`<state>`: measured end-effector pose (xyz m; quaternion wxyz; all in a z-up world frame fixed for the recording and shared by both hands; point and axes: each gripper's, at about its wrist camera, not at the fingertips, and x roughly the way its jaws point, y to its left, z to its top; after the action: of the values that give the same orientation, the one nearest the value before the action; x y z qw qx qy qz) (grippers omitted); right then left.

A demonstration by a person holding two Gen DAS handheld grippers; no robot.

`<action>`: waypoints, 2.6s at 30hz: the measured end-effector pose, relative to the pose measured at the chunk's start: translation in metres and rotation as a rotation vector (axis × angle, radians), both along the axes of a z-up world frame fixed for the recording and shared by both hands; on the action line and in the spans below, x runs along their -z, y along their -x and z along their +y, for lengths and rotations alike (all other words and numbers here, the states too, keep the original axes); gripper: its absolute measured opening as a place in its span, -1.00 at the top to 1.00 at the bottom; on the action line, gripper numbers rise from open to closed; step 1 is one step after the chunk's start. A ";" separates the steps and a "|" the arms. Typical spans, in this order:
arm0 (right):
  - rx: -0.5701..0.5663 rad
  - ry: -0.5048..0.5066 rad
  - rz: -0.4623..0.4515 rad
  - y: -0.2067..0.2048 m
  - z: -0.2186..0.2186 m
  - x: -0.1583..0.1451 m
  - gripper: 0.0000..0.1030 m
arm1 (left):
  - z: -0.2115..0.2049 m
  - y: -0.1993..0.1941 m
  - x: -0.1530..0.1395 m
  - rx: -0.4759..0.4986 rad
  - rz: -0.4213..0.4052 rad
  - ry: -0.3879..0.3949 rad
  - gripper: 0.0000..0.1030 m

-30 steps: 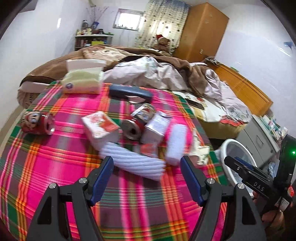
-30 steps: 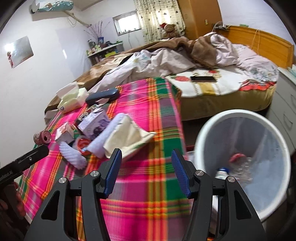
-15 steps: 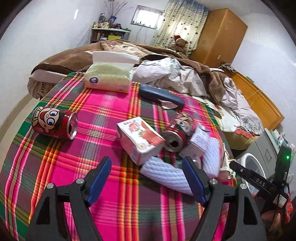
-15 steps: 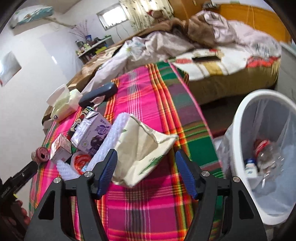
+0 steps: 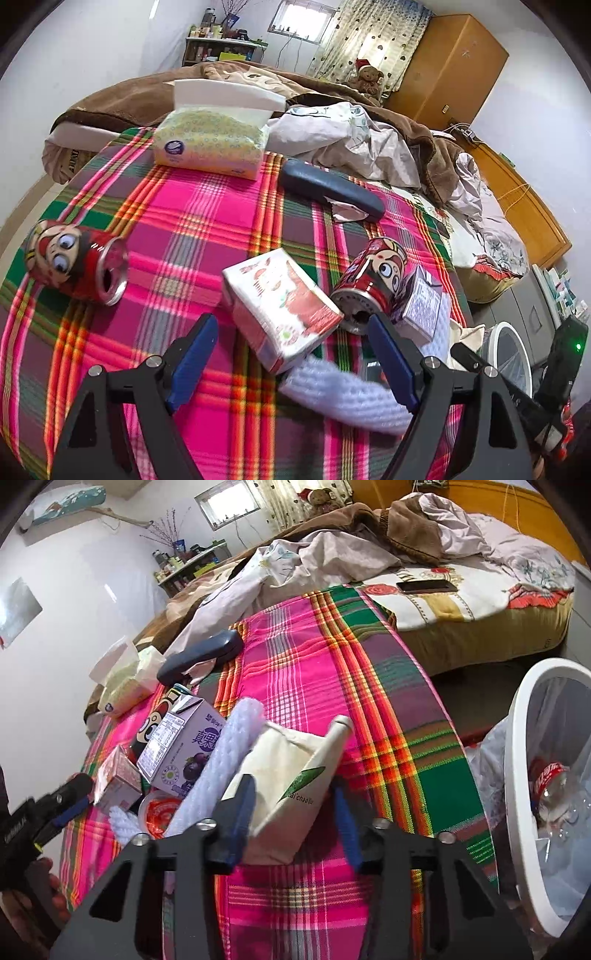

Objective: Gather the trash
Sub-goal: 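Move both tools back to the cloth toward the juice box and cloth bag, then grasp the strawberry juice box with the left tool while the right tool grasps the beige cloth bag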

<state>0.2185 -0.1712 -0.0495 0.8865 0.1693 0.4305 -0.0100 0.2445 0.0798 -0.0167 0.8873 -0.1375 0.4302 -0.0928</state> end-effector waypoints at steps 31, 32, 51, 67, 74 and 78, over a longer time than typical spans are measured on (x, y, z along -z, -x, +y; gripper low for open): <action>-0.043 0.034 -0.036 -0.003 0.001 0.001 0.67 | -0.016 -0.030 0.026 -0.072 0.063 -0.128 -0.41; -0.043 0.032 -0.037 -0.003 0.001 0.001 0.67 | -0.015 -0.028 0.026 -0.076 0.061 -0.129 -0.40; -0.026 0.030 -0.077 0.017 -0.005 -0.013 0.71 | -0.007 0.007 0.013 -0.071 0.023 -0.145 -0.12; -0.016 0.034 -0.060 0.015 -0.010 -0.009 0.70 | -0.011 -0.017 0.024 -0.090 0.043 -0.189 -0.16; -0.011 0.030 -0.072 0.018 -0.012 -0.011 0.71 | -0.007 -0.002 0.012 -0.086 0.003 -0.179 -0.16; -0.008 0.031 -0.086 0.025 -0.013 -0.016 0.71 | -0.009 0.013 -0.001 -0.083 -0.041 -0.202 -0.16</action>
<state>0.1939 -0.1846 -0.0339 0.9068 0.1542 0.3922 -0.0060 0.2316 0.0704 -0.0153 0.9083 -0.0631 0.4132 -0.0148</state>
